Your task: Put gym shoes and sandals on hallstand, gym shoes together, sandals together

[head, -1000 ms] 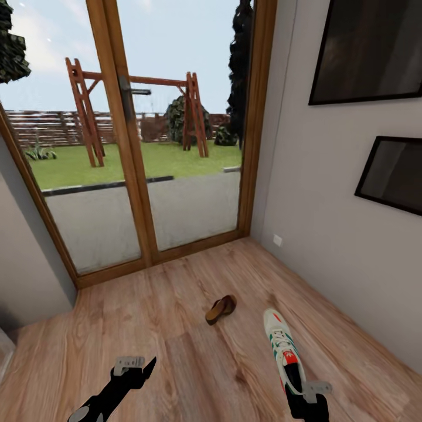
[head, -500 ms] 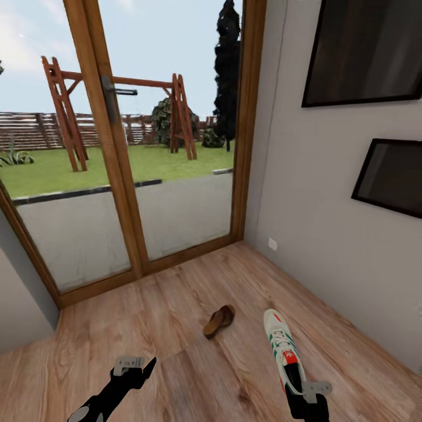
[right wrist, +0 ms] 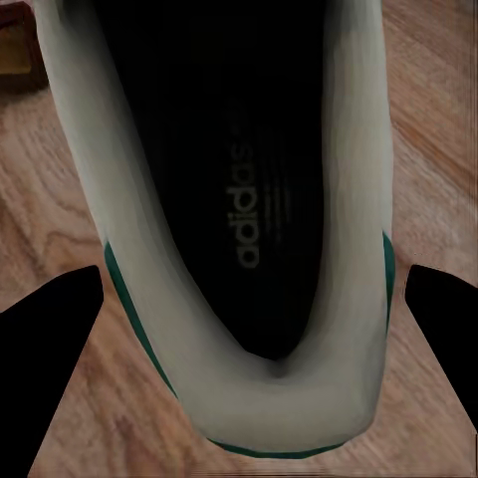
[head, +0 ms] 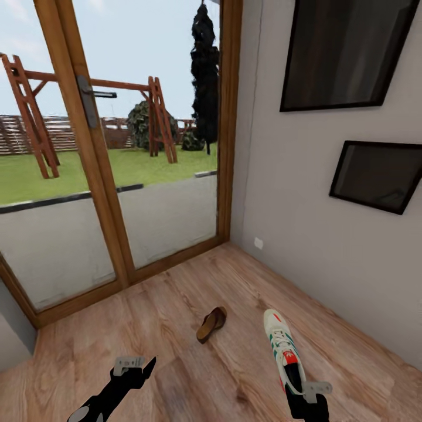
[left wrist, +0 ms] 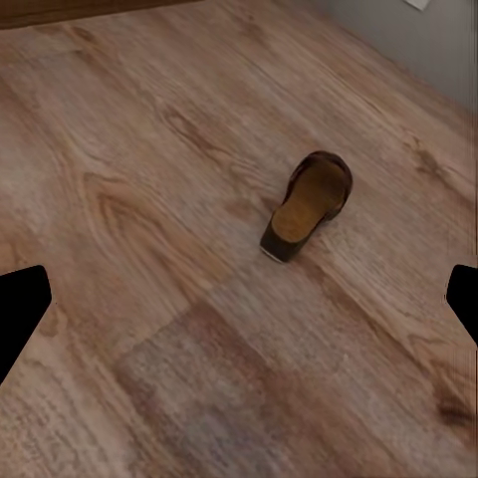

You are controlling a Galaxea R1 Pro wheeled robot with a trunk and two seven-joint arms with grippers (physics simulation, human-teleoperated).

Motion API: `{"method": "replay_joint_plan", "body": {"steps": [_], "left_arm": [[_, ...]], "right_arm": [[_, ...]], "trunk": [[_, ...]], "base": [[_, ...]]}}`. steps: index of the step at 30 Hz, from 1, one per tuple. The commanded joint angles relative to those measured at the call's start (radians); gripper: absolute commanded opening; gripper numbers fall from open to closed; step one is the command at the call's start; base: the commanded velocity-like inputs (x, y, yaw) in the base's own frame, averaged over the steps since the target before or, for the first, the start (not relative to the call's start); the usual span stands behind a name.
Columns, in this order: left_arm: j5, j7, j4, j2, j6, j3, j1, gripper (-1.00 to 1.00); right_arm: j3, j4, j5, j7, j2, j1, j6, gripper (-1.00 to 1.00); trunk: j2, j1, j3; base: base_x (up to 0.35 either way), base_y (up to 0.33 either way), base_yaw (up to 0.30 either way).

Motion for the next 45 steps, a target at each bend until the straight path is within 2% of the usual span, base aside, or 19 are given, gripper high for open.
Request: {"method": "replay_joint_plan", "body": {"steps": [1,13,21,24,25,27,29,33,35,38,42,45], "left_arm": [[-0.011,-0.006,0.000,-0.001,-0.006,0.008,-0.001,1.00],[-0.012,-0.006,0.000,0.002,-0.006,0.008,-0.001,1.00],[-0.012,-0.006,0.000,0.000,-0.006,0.007,-0.001,1.00],[-0.014,-0.006,0.000,-0.001,-0.006,0.007,-0.001,1.00],[-0.014,-0.006,0.000,0.000,-0.006,0.007,-0.001,1.00],[-0.015,-0.006,0.000,0.004,-0.006,0.007,-0.001,1.00],[-0.018,-0.006,0.000,0.005,-0.006,0.006,-0.001,1.00],[-0.023,-0.005,0.000,0.004,-0.008,0.004,-0.001,1.00],[-0.025,0.005,0.000,0.004,-0.009,0.004,-0.001,1.00],[-0.026,0.045,0.000,0.005,-0.008,0.002,-0.001,1.00],[-0.029,0.107,0.000,0.005,-0.007,-0.004,-0.002,1.00],[-0.048,0.171,0.000,0.003,-0.005,-0.009,-0.008,1.00]], "right_arm": [[0.008,0.001,-0.009,0.001,0.000,-0.001,-0.003,-1.00],[0.008,0.001,-0.009,0.002,0.000,-0.001,-0.003,-1.00],[0.012,-0.001,-0.001,0.007,0.004,-0.001,-0.002,-1.00],[0.014,-0.004,0.032,0.009,0.009,-0.001,-0.001,-1.00],[0.014,-0.019,0.069,0.010,0.011,-0.001,0.001,-1.00],[0.013,-0.069,0.116,0.011,0.013,-0.002,0.007,-1.00],[0.013,-0.130,0.136,0.020,0.014,-0.002,0.016,-1.00],[0.012,-0.250,0.150,0.050,0.016,-0.002,0.057,-1.00],[0.011,-0.354,0.153,0.065,0.031,-0.002,0.114,-1.00],[0.011,-0.462,0.155,0.079,0.075,-0.003,0.208,-1.00],[0.012,-0.532,0.156,0.121,0.115,-0.006,0.308,-1.00],[0.012,-0.560,0.157,0.197,0.148,-0.029,0.378,-1.00]], "trunk": [[0.000,0.000,0.000],[0.000,0.000,0.012],[0.000,0.000,0.016],[0.000,0.000,0.016],[0.000,0.000,0.016],[0.000,0.000,0.016],[0.000,0.000,0.016],[0.000,0.000,0.016],[0.000,0.000,0.016],[0.000,0.000,0.016],[0.000,0.000,0.016],[0.000,0.000,0.016]], "base": [[0.000,0.072,-0.225],[0.008,0.014,-0.225],[0.291,0.000,-0.132],[0.326,0.000,-0.008],[0.282,0.000,-0.003],[0.157,0.000,-0.001],[0.080,0.000,-0.001],[0.032,0.000,0.000],[0.011,0.000,0.000],[0.004,0.000,0.000],[0.001,0.000,0.000],[0.000,0.000,0.000]]}}
